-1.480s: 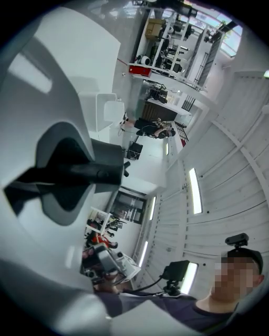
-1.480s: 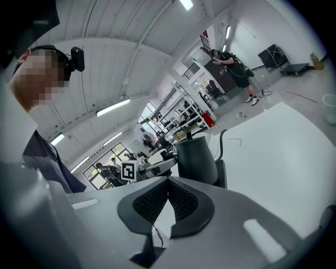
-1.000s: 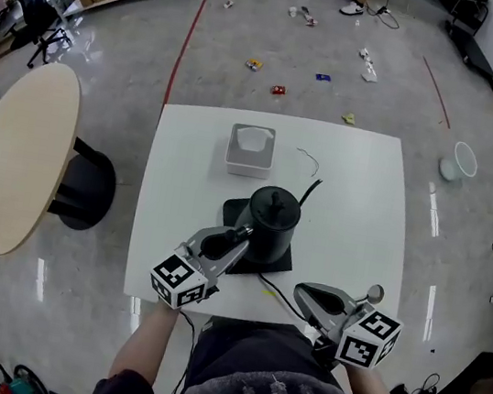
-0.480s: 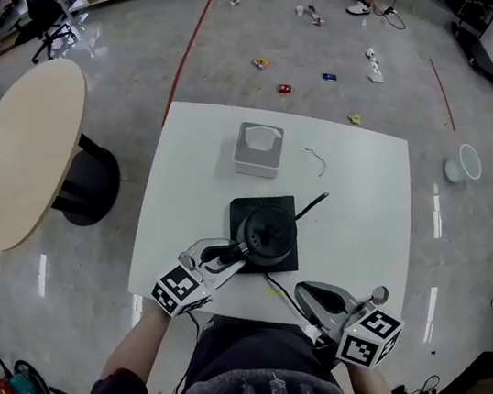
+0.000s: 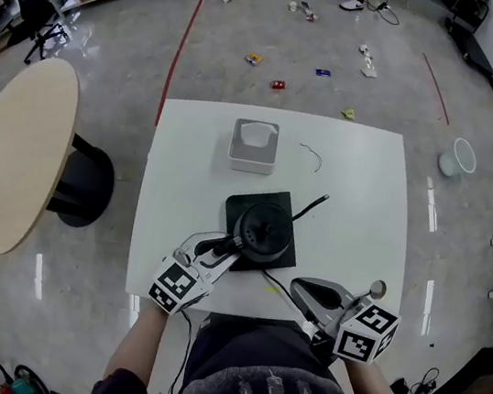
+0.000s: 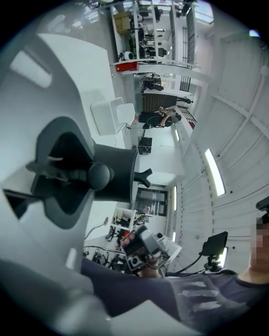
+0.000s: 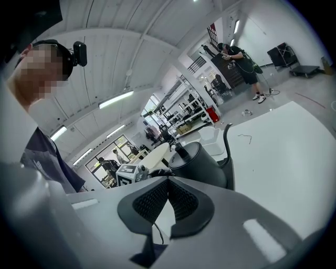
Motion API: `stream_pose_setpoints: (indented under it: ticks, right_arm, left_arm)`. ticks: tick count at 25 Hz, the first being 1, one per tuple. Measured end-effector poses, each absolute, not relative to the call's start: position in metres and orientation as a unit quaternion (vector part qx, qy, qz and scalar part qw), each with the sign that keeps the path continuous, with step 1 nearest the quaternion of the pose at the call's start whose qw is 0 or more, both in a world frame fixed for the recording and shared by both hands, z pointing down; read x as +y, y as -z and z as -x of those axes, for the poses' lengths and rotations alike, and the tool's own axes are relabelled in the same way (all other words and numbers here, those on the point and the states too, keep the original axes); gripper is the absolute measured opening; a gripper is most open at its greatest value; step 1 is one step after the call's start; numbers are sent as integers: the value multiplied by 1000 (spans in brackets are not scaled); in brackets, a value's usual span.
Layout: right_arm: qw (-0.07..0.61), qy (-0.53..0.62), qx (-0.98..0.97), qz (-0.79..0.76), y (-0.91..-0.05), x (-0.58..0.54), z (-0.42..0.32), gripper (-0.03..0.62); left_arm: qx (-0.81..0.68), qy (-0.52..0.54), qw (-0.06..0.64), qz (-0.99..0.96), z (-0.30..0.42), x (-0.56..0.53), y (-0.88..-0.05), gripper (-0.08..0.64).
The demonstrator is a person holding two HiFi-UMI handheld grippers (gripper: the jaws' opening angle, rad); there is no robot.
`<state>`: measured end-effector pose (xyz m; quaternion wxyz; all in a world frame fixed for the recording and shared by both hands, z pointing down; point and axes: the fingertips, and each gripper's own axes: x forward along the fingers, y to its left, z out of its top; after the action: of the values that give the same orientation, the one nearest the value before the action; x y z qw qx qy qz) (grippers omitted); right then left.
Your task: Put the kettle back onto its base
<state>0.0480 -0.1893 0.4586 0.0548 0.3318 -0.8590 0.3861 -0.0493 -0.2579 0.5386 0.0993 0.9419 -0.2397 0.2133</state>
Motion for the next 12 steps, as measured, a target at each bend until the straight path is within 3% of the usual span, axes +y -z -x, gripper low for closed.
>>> stream_pose_setpoints:
  ticks: [12]
  right_arm:
    - [48, -382, -857, -342, -468, -191, -45, 0]
  left_arm:
    - [-274, -269, 46, -922, 67, -292, -555, 147]
